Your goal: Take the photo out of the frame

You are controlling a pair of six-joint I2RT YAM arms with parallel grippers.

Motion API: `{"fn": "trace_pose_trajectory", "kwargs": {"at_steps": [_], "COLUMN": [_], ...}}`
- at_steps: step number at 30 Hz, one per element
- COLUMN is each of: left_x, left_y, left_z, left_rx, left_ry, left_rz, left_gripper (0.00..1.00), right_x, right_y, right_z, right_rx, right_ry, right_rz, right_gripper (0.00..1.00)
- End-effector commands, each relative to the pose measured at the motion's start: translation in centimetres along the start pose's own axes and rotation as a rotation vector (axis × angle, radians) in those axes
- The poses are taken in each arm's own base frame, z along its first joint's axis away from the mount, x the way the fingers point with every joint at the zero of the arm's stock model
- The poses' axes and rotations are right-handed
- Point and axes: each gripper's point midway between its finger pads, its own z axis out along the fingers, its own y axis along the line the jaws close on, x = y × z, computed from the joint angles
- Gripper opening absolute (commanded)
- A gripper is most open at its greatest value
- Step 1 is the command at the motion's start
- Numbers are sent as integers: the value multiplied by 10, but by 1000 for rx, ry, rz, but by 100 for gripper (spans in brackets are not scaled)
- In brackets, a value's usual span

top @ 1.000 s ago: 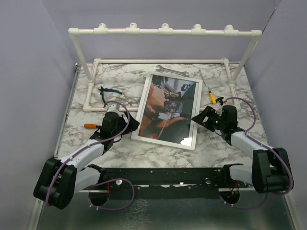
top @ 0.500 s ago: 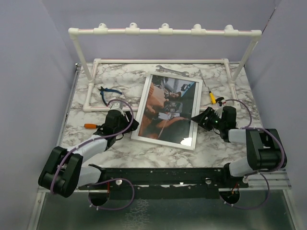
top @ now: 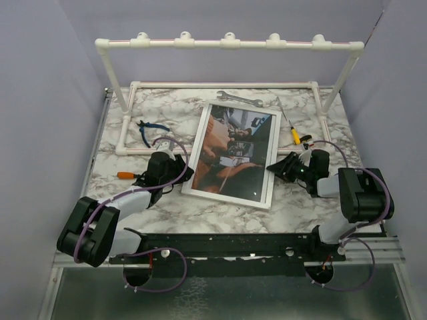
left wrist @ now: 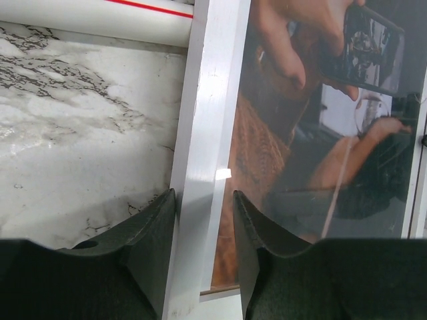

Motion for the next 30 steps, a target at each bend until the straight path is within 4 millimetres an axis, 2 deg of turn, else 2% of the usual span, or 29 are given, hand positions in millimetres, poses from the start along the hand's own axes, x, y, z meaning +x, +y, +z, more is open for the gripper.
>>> {"fn": "trace_pose_trajectory", "kwargs": {"at_steps": [1, 6, 10, 14, 17, 18, 20, 23, 24, 30], "left_x": [4, 8, 9, 0, -7, -10, -16, -27, -31, -45], "left_y": [-3, 1, -3, -16, -28, -34, -45, -64, -72, -117], "left_z": [2, 3, 3, -2, -8, -11, -16, -24, -28, -48], "left_rx": [21, 8, 21, 65, 100, 115, 139, 179, 195, 261], "left_ry": [8, 15, 21, 2, -12, -16, -24, -50, -60, -103], "left_rz": [9, 16, 15, 5, 0, 2, 12, 45, 61, 179], "left_gripper": [39, 38, 40, 45, 53, 59, 76, 89, 97, 99], "right_x": [1, -3, -6, -11, -17, -20, -27, -33, -35, -39], "right_y": [18, 28, 38, 45, 53, 57, 65, 74, 77, 94], "right_z": [-4, -10, -17, -24, -31, -34, -39, -46, -48, -57], "right_rx": [-94, -107, -124, -101, -78, -74, -66, -44, -38, -42], "right_ry": [21, 3, -9, -21, -36, -44, -55, -61, -58, -37], "right_rz": [-30, -76, -112, -149, -181, -194, -215, -225, -226, -216], "right_gripper": [40, 27, 24, 24, 23, 23, 21, 17, 14, 11]}}
